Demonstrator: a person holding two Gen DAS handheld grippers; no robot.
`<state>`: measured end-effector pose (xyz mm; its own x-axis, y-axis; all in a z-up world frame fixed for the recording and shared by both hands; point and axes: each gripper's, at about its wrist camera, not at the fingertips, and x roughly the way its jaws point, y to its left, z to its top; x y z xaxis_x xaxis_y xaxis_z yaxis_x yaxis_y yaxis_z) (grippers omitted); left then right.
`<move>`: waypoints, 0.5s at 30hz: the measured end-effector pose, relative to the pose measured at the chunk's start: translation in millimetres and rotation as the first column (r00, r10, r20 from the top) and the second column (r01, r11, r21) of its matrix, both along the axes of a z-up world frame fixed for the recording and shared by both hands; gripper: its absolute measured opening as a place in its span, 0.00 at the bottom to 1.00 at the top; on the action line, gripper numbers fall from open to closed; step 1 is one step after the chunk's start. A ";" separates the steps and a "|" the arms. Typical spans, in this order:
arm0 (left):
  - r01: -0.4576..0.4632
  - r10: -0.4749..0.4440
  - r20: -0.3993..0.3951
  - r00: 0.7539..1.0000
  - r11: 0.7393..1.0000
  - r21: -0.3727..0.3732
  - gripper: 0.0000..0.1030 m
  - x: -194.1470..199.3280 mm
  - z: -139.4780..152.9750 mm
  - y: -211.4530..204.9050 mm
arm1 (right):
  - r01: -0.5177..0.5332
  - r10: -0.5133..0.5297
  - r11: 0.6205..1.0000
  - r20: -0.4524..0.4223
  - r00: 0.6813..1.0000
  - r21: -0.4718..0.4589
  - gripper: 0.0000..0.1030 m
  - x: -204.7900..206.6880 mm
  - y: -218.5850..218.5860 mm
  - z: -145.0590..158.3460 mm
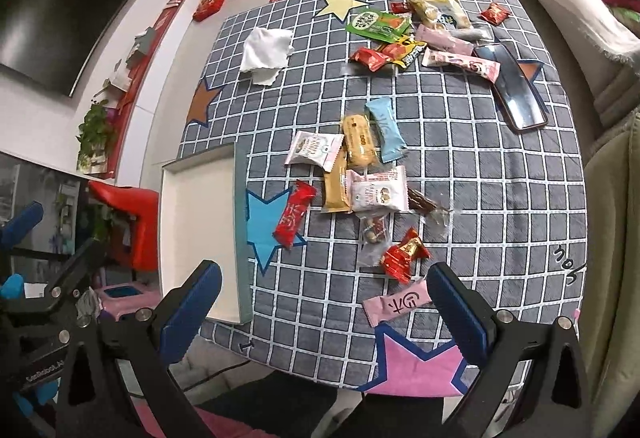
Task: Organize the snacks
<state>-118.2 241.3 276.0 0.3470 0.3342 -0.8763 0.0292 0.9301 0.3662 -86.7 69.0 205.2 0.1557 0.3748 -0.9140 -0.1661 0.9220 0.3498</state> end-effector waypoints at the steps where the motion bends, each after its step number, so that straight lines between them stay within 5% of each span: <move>1: -0.002 0.002 0.001 1.000 1.000 0.001 1.00 0.3 0.4 0.4 | 0.001 -0.001 1.000 0.001 1.000 0.001 1.00 1.0 0.5 0.8; 15: -0.030 0.030 0.005 1.000 1.000 0.001 1.00 6.0 -2.3 6.6 | -0.002 0.002 1.000 -0.002 1.000 0.001 1.00 4.7 1.2 -1.1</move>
